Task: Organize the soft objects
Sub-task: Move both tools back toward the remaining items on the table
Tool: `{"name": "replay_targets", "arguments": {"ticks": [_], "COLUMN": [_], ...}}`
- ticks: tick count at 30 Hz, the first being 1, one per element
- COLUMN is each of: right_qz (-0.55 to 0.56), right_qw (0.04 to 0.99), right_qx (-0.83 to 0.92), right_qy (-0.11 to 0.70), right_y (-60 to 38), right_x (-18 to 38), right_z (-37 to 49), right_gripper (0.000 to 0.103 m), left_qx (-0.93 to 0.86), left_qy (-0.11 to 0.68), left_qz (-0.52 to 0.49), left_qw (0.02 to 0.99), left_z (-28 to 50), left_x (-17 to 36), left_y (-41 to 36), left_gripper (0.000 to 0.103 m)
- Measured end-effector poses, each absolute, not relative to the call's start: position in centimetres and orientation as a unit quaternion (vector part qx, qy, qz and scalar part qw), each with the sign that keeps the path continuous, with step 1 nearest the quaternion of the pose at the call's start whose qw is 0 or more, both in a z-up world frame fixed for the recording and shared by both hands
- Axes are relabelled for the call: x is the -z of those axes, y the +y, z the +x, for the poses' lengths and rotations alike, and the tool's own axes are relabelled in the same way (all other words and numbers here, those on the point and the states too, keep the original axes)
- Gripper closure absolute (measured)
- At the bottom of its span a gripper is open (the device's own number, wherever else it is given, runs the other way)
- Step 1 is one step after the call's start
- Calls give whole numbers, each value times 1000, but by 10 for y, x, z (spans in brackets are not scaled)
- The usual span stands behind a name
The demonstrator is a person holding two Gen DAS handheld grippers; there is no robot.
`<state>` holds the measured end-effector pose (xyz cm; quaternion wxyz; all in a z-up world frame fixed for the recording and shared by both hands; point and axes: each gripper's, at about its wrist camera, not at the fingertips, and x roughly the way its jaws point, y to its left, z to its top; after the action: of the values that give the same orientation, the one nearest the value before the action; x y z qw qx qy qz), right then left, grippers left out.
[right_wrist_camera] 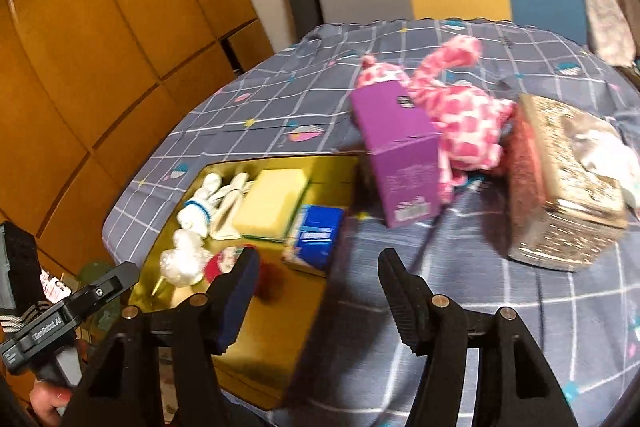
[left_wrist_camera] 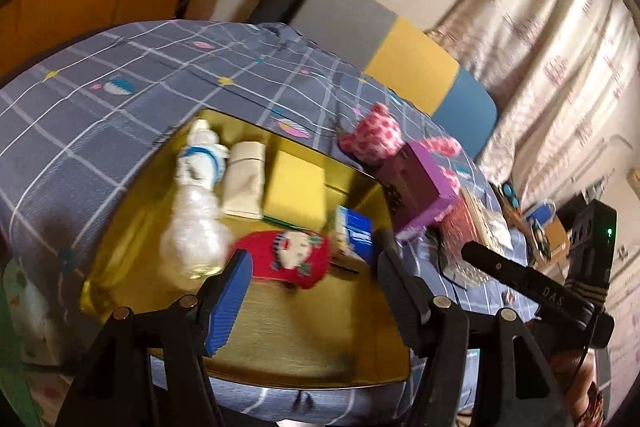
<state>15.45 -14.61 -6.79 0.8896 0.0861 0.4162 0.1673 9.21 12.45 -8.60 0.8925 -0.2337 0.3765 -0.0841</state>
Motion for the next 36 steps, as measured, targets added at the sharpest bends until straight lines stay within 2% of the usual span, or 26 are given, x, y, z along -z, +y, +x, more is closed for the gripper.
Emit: {"name": "replay_targets", "arguments": {"ticks": [10,21,32,36], "right_qz": [118,157,196,194], "right_qw": [897,889,863,856], "right_qx": [-85,58,204,222], "right_qy": [418,426,418,424], "right_y": [-240,-381,-531,-572], "right_x": [81,101,117,124], "right_z": [136,116,119,133], "right_gripper": [40,40,40,32], "left_qx": [154,257,302,310], "left_qy": [394,413,424,425], "left_qz": [-175,-98,-54,-45], "left_qw": [889,868,852,849], "left_z": [106,110,103,102], "left_x": [73,66,61,61], "left_y": [57,-38,-94,-108], "left_gripper": [37,37,37,37]}}
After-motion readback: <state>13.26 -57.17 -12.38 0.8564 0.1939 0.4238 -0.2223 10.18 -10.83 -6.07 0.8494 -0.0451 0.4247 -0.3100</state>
